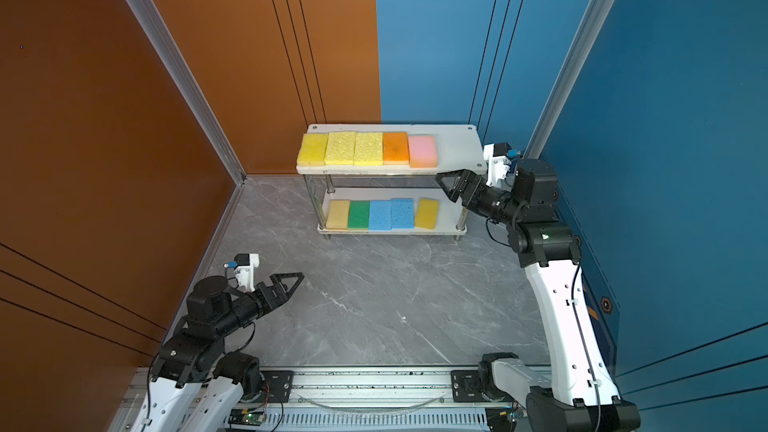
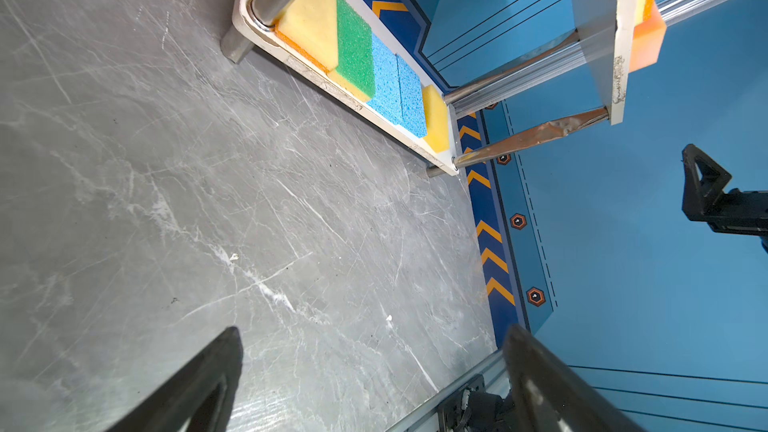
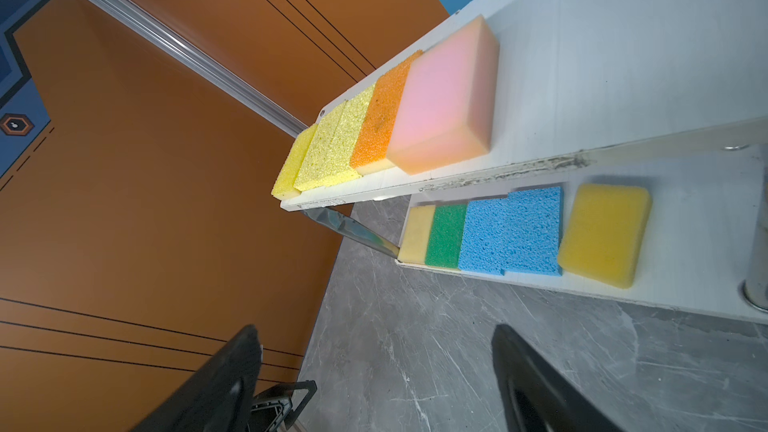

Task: Place and organize the cleaning sponges onto the shelf

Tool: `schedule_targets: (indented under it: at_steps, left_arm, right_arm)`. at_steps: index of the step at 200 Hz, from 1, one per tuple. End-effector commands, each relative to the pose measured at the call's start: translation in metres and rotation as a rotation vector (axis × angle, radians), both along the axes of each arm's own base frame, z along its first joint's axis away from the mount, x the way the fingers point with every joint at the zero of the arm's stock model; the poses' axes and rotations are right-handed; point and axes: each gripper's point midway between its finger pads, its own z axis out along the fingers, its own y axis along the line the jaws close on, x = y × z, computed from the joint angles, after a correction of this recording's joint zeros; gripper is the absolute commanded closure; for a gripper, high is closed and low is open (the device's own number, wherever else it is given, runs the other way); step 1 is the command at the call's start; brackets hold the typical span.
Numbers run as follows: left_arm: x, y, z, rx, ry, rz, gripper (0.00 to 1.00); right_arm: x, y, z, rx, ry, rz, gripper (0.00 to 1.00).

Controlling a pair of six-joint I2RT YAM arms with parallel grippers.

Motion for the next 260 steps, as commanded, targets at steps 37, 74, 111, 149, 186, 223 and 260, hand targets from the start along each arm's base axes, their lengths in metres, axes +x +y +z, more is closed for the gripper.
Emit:
schedule_targets:
  at_steps: [37, 74, 111, 149, 186, 223, 260]
  left_arm:
    - [-0.002, 0.009, 0.0, 0.064, -0.033, 0.03, 0.02]
    - [-0.01, 0.011, 0.006, 0.054, -0.071, 0.04, 0.02]
    - [-0.017, 0.014, 0.028, 0.054, -0.144, 0.047, 0.02]
    - [-0.019, 0.022, 0.041, 0.061, -0.193, 0.087, 0.02]
    - [-0.001, 0.034, 0.049, 0.143, -0.231, 0.157, 0.02]
    - [0.04, 0.034, 0.065, 0.274, -0.363, 0.166, 0.02]
    - [0.091, 0.034, 0.093, 0.358, -0.556, 0.228, 0.02]
  right_arm:
    - [-0.017, 0.018, -0.02, -0.003, 0.001, 0.045, 0.11]
    - [-0.032, 0.034, -0.038, -0.02, 0.027, 0.091, 0.11]
    - [-0.051, 0.056, -0.06, -0.094, 0.058, 0.153, 0.1]
    - [-0.065, 0.06, -0.09, -0.203, 0.077, 0.174, 0.0]
    - [-0.067, 0.044, -0.1, -0.298, 0.009, 0.131, 0.0]
    - [-0.052, 0.026, -0.101, -0.434, -0.093, 0.094, 0.0]
    - [-0.031, 0.018, -0.1, -0.471, -0.209, 0.081, 0.0]
